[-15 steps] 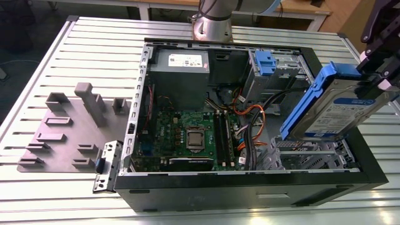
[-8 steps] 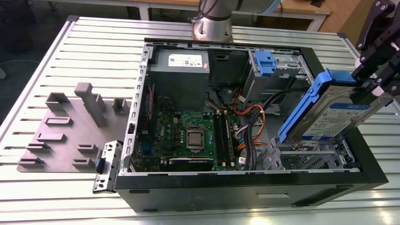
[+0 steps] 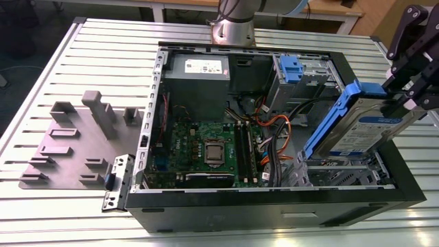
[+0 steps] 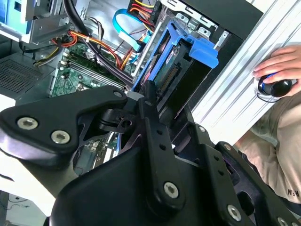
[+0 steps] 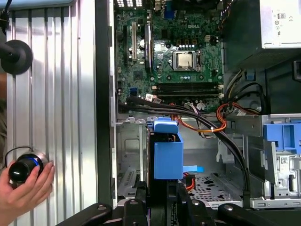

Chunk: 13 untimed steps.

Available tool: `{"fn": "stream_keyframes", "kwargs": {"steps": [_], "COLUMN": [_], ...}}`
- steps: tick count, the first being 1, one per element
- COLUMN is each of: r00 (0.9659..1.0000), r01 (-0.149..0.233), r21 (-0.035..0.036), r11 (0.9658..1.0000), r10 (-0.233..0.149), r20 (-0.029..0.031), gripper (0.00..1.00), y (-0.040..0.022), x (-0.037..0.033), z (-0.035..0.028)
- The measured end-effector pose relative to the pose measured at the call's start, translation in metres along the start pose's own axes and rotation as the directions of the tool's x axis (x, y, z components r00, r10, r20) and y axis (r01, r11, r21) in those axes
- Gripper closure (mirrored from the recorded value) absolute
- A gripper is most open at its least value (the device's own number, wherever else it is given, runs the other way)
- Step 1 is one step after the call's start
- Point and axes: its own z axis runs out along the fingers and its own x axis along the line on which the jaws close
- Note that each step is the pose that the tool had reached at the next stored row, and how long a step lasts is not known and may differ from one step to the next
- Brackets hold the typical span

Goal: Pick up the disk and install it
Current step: 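Insert the disk into the insertion slot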

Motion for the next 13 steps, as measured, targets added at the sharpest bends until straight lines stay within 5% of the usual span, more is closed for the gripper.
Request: {"fn": "stream_keyframes", "kwargs": {"steps": [13], "r00": [1.0], "r01": [0.0], "r21": [0.0], "r11": [1.0], "r10": [0.0], "r20": [0.0002], "gripper": [0.65], "y": [-0.0006], "x": [0.0], "z": [0.0168]}}
